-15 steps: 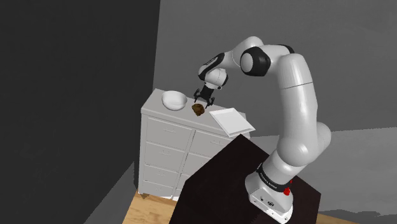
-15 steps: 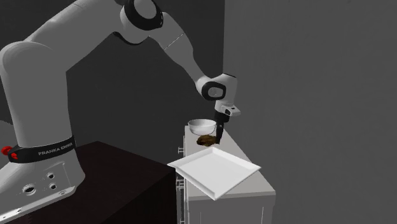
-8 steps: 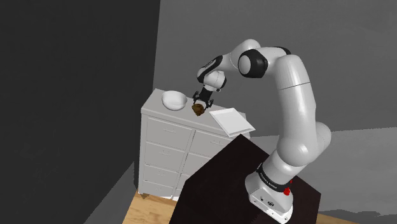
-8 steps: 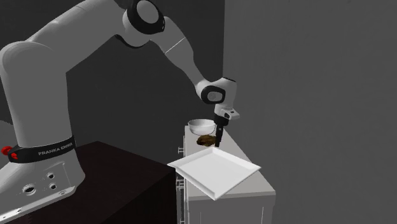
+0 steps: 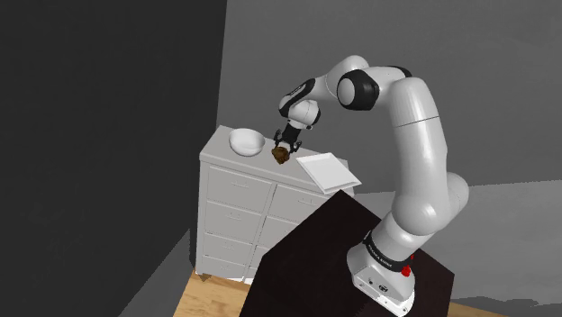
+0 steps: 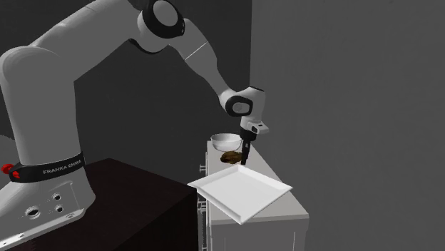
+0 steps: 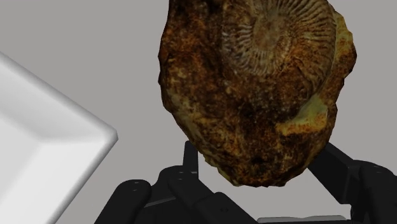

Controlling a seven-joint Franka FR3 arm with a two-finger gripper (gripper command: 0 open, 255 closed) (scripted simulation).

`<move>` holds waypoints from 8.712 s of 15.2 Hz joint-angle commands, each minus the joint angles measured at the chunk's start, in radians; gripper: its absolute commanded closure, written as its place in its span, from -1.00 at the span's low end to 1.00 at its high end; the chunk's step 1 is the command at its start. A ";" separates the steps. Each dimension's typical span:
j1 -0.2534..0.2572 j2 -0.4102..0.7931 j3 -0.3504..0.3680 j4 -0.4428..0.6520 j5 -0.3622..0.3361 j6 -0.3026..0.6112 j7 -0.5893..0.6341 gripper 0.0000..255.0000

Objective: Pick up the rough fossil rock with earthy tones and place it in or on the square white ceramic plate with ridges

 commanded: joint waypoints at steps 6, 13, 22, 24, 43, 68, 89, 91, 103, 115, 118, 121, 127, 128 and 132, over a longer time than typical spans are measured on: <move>0.000 0.000 0.001 -0.001 0.000 0.000 0.000 1.00; 0.017 -0.074 -0.023 -0.028 -0.025 -0.046 0.022 1.00; 0.037 -0.162 -0.053 -0.046 -0.062 -0.114 0.054 1.00; 0.039 -0.172 -0.056 -0.047 -0.067 -0.122 0.058 1.00; -0.189 -0.390 -0.175 -0.445 -0.068 -0.022 -0.365 1.00; -0.298 -0.602 -0.003 -0.746 0.163 0.296 -1.246 -1.00; -0.223 -0.607 0.016 -0.815 0.086 0.386 -1.209 -1.00; -0.169 -0.605 0.024 -0.859 0.028 0.445 -1.175 -1.00; -0.186 -0.462 0.142 -0.854 0.102 0.589 -1.247 -1.00; -0.186 -0.462 0.142 -0.854 0.102 0.589 -1.246 1.00; -0.186 -0.462 0.142 -0.854 0.102 0.589 -1.246 1.00; -0.157 -0.495 0.107 -0.866 0.068 0.566 -1.215 1.00; -0.079 -0.593 0.005 -0.897 -0.056 0.499 -1.109 1.00; -0.068 -0.610 -0.010 -0.902 -0.080 0.488 -1.091 1.00; -0.034 -0.676 -0.063 -0.916 -0.176 0.442 -1.014 1.00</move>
